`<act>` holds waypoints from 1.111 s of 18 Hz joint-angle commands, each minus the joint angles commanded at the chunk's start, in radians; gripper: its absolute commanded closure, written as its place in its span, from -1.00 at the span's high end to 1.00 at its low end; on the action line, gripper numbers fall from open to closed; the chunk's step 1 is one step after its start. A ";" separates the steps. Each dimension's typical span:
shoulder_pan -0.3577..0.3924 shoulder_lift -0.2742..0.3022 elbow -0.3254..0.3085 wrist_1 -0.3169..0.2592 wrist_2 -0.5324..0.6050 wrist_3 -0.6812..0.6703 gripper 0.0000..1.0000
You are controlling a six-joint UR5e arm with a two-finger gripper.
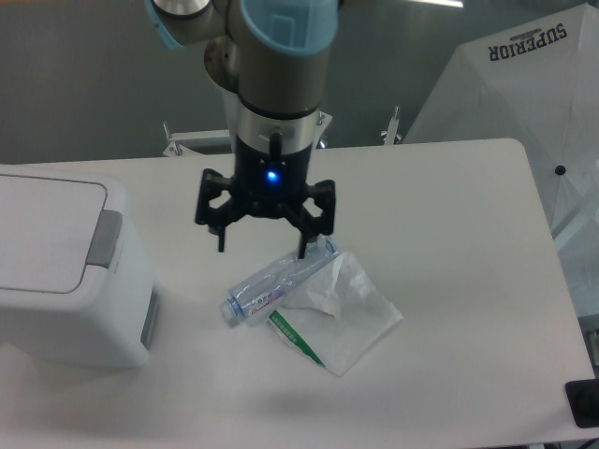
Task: Open the trash can
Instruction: 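Move the gripper over toward the white trash can lid, then lower the gripper onto the front edge of the trash can lid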
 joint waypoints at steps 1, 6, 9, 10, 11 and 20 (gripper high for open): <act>-0.017 -0.002 -0.009 0.002 -0.005 -0.002 1.00; -0.064 0.017 -0.087 0.031 0.003 -0.003 1.00; -0.087 0.020 -0.087 0.032 -0.002 -0.020 1.00; -0.092 0.018 -0.086 0.032 -0.002 -0.040 1.00; -0.094 0.020 -0.086 0.032 -0.002 -0.058 1.00; -0.111 0.018 -0.089 0.032 -0.037 -0.098 1.00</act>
